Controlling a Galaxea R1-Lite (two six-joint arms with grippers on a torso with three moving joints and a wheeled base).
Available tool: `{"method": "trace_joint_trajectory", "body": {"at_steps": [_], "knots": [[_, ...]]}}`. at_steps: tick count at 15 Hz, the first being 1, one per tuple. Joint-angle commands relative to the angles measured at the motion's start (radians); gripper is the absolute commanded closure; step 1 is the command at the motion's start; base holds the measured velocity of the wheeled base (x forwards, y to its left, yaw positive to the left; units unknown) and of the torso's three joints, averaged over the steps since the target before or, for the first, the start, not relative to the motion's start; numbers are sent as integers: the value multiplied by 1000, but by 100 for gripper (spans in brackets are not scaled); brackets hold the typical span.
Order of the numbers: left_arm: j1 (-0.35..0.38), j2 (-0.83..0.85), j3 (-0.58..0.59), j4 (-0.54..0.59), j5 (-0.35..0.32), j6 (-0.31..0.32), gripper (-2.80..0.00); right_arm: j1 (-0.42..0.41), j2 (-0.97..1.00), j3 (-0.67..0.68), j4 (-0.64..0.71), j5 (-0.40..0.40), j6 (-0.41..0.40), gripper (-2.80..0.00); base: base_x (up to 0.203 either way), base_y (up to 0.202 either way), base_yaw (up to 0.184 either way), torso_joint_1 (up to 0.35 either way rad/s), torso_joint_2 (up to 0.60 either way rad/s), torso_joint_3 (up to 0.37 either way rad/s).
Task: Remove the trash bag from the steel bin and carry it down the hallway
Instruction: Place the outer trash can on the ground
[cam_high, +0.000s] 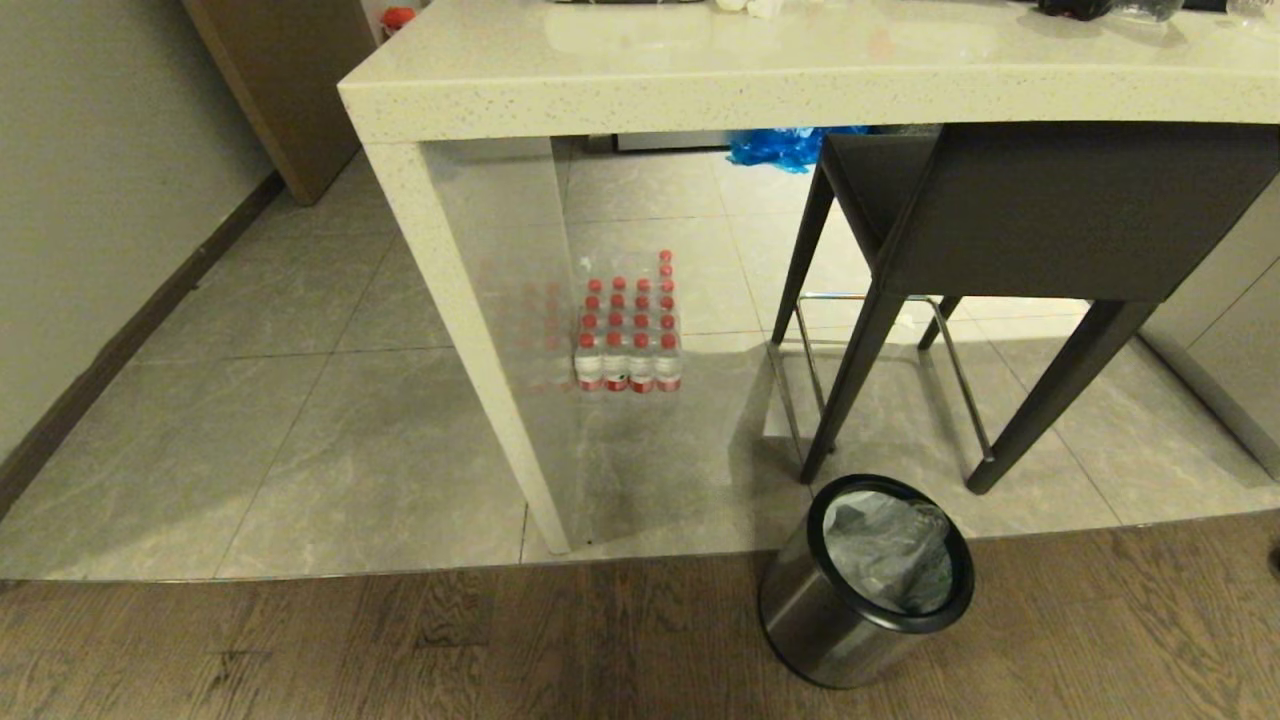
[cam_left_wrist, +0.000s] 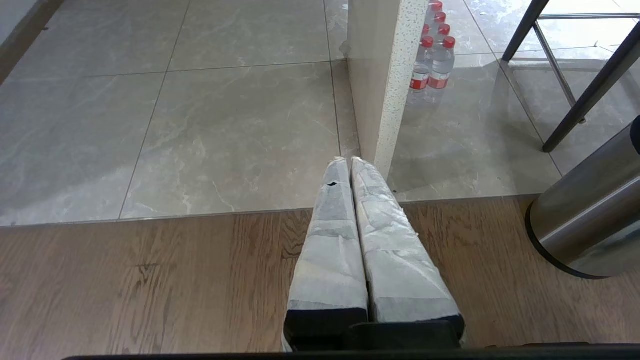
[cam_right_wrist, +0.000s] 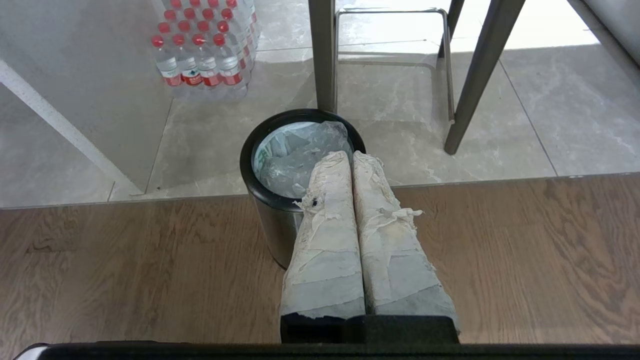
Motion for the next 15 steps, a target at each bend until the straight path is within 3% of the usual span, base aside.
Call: {"method": "trace_joint_trajectory", "body": {"at_steps": [1, 5, 8, 11, 15], "knots": [[0, 0, 0, 0, 0, 0, 0, -1, 0, 0, -1, 2, -3, 0, 0, 0, 0, 0, 0, 0], [0, 0, 1, 0, 0, 0, 0, -1, 2, -50, -1, 2, 5, 0, 0, 0, 0, 0, 0, 0], [0, 0, 0, 0, 0, 0, 0, -1, 95, -381, 155, -19, 30, 0, 0, 0, 0, 0, 0, 0], [2, 0, 2, 0, 0, 0, 0, 0, 416, -675, 360, -36, 81, 0, 0, 0, 0, 0, 0, 0], [1, 0, 2, 0, 0, 0, 0, -3, 859, -920, 516, -42, 156, 0, 0, 0, 0, 0, 0, 0]]}}
